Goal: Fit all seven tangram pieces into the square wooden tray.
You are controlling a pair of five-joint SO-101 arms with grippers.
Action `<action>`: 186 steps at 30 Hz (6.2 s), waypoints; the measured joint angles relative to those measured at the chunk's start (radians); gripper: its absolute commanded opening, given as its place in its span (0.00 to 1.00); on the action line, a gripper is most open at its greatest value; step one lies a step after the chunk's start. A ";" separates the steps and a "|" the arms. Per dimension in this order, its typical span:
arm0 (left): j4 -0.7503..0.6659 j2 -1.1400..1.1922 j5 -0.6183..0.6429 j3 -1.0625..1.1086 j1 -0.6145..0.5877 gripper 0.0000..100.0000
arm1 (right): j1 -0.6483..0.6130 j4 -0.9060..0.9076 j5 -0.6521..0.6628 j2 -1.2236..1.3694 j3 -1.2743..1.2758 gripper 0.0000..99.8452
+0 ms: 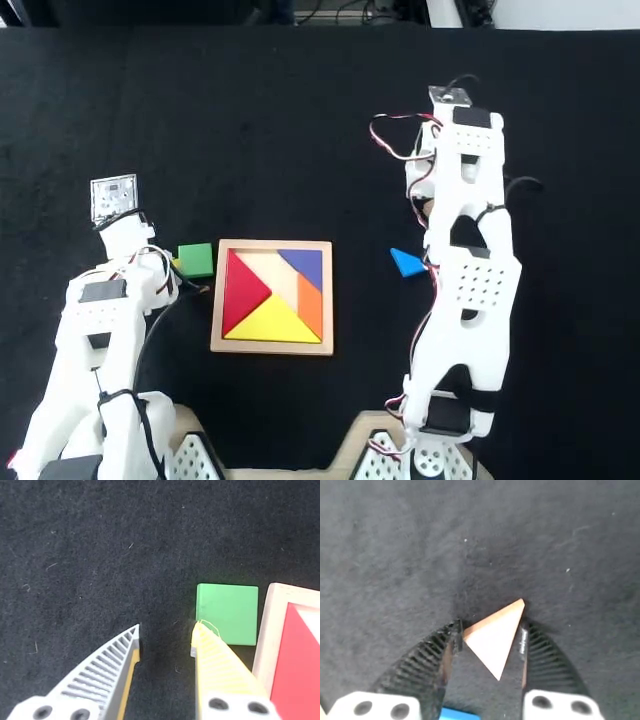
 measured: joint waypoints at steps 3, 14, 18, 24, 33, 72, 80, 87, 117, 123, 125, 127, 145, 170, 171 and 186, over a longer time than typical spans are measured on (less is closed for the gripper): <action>0.000 0.000 0.000 0.000 0.000 0.17 | 0.002 0.002 0.000 0.005 -0.008 0.16; 0.000 0.000 0.000 0.000 0.000 0.17 | 0.002 0.002 0.031 0.005 -0.009 0.09; 0.000 0.000 0.000 0.000 0.000 0.17 | 0.003 0.002 0.034 0.005 -0.009 0.03; 0.000 0.000 0.000 0.000 0.000 0.17 | 0.005 -0.002 0.034 0.005 -0.009 0.01; 0.000 0.000 0.000 0.000 0.000 0.17 | -0.002 0.057 0.037 0.012 -0.077 0.01; 0.000 0.000 0.000 0.000 0.000 0.17 | -0.591 0.018 -0.259 -0.640 0.649 0.01; 0.000 0.000 0.000 0.000 0.000 0.17 | -0.617 -0.049 -0.387 -0.594 0.701 0.01; 0.000 0.000 0.000 0.000 0.000 0.17 | -0.787 -0.054 -0.396 -0.594 0.770 0.01; 0.000 0.000 0.000 0.000 0.000 0.17 | -0.707 -0.281 -0.701 -0.597 0.891 0.01; 0.000 0.000 0.000 0.000 0.000 0.17 | -0.740 -0.288 -0.700 -0.595 0.881 0.01; 0.000 0.000 0.000 0.000 0.000 0.17 | -0.741 -0.288 -0.664 -0.595 0.881 0.01; 0.000 0.000 0.000 0.000 0.000 0.17 | -0.741 -0.288 -0.624 -0.595 0.881 0.01; 0.000 0.000 0.000 0.000 0.000 0.17 | -0.746 -0.241 -0.586 -0.595 0.881 0.01; 0.000 0.000 0.000 0.000 0.000 0.17 | -0.807 -0.114 -0.585 -0.643 0.865 0.01; 0.000 0.000 0.000 0.000 0.000 0.17 | -0.807 -0.114 -0.585 -0.643 0.865 0.01; 0.000 0.000 0.000 0.000 0.000 0.17 | -0.796 -0.239 -0.585 -0.643 0.884 0.01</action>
